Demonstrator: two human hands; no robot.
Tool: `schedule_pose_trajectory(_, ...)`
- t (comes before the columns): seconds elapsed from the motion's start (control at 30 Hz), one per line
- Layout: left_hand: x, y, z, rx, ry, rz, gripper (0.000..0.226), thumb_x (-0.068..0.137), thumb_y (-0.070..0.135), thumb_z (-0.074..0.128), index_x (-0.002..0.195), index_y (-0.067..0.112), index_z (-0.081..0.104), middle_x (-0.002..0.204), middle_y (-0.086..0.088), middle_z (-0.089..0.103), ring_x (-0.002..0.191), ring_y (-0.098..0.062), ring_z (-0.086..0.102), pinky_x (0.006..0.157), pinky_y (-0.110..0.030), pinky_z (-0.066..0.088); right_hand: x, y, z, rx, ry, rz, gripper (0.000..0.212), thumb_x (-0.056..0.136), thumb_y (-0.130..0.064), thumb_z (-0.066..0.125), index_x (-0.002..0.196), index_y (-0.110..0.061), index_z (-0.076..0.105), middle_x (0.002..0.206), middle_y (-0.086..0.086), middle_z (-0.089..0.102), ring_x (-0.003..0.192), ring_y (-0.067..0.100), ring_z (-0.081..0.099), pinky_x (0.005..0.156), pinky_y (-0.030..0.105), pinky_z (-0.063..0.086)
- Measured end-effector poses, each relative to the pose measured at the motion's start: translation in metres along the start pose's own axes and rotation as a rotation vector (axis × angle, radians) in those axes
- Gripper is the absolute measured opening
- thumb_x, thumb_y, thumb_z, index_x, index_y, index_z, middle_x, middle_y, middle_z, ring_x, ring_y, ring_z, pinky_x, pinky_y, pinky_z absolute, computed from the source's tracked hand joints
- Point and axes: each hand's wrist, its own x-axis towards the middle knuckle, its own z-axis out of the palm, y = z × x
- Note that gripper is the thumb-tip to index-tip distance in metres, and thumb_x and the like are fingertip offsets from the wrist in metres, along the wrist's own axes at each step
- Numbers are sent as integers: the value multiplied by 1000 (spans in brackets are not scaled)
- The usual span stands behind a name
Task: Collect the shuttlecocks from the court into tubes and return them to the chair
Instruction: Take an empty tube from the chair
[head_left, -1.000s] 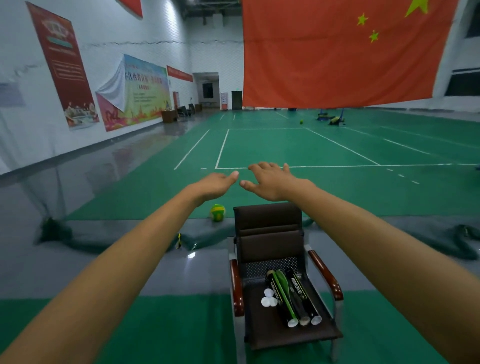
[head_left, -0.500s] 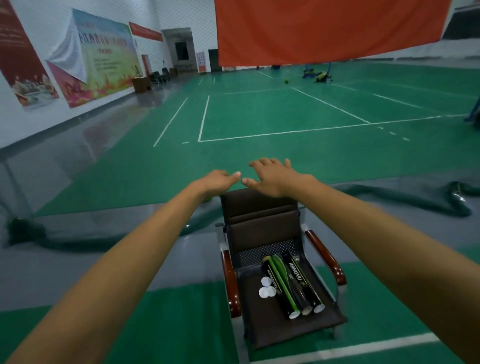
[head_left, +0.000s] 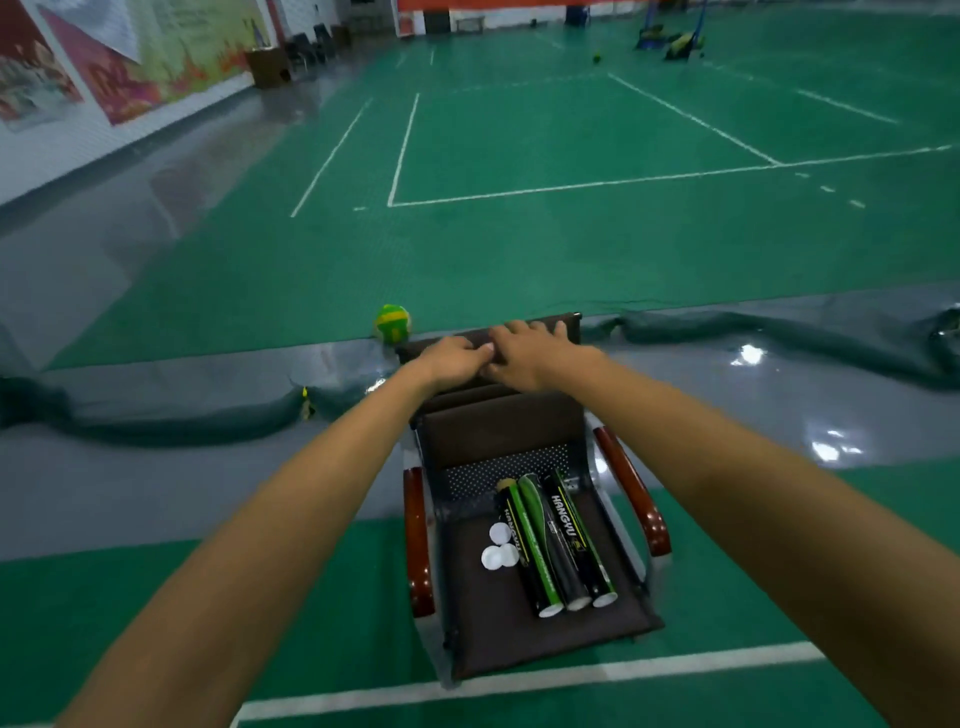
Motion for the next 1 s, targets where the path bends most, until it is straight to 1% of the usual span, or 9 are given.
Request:
schedule_pose_trajectory(0.13,37,-10,51,-33,-111,-89,45,108,45,43,101,11,71,113,-12,68,103,-30,63,92,-40,49,23,29,44,22,-112,12,74,100,-58,44,159,-20,21,163,14,25,148,43,24,119,68,12)
schedule_pose_trajectory(0.33,90,-37,110,-57,-200,-169,47,108,45,42,117,9,71,121,-13,69,111,-30,64,102,-44,49,59,59,107,94,-223,66,76,96,-56,50,157,-19,25,162,14,28,148,41,26,120,65,13)
schedule_pose_trajectory(0.4,107,-49,125,-53,-245,-200,52,108,49,42,125,8,68,131,-14,66,117,-30,62,106,-43,47,71,67,129,116,-280,108,78,96,-58,50,157,-19,24,162,14,28,148,41,26,120,64,14)
schedule_pose_trajectory(0.47,123,-58,138,-57,-284,-235,57,108,50,41,138,5,60,145,-14,57,130,-32,55,110,-40,43,83,73,150,130,-340,145,80,95,-60,53,158,-19,24,161,14,29,148,41,26,120,64,15)
schedule_pose_trajectory(0.53,143,-71,150,-70,-316,-263,61,108,49,41,146,3,53,152,-16,50,138,-33,49,112,-37,40,97,79,167,137,-384,173,81,94,-59,55,157,-19,24,160,14,30,147,41,27,120,63,16)
schedule_pose_trajectory(0.6,161,-82,159,-84,-338,-275,60,109,48,41,144,1,54,152,-18,51,138,-33,49,110,-36,40,112,84,183,139,-419,190,81,94,-59,56,156,-19,25,159,14,32,146,41,29,120,63,18)
schedule_pose_trajectory(0.8,219,-125,183,-194,-404,-339,53,107,45,48,127,0,66,137,-17,62,124,-31,59,102,-34,45,165,89,228,204,-476,259,75,92,-55,59,150,-17,31,155,15,35,143,43,33,116,61,27)
schedule_pose_trajectory(0.9,244,-149,203,-230,-388,-387,52,105,42,52,128,-2,66,136,-19,64,124,-32,61,101,-35,48,190,87,257,260,-477,282,71,91,-51,61,146,-15,34,153,16,36,141,42,35,114,58,30)
schedule_pose_trajectory(1.0,261,-176,228,-210,-376,-441,54,102,46,53,128,1,68,136,-19,65,124,-33,62,101,-37,50,210,87,289,315,-512,304,72,91,-52,62,145,-13,35,152,19,37,139,43,39,112,54,34)
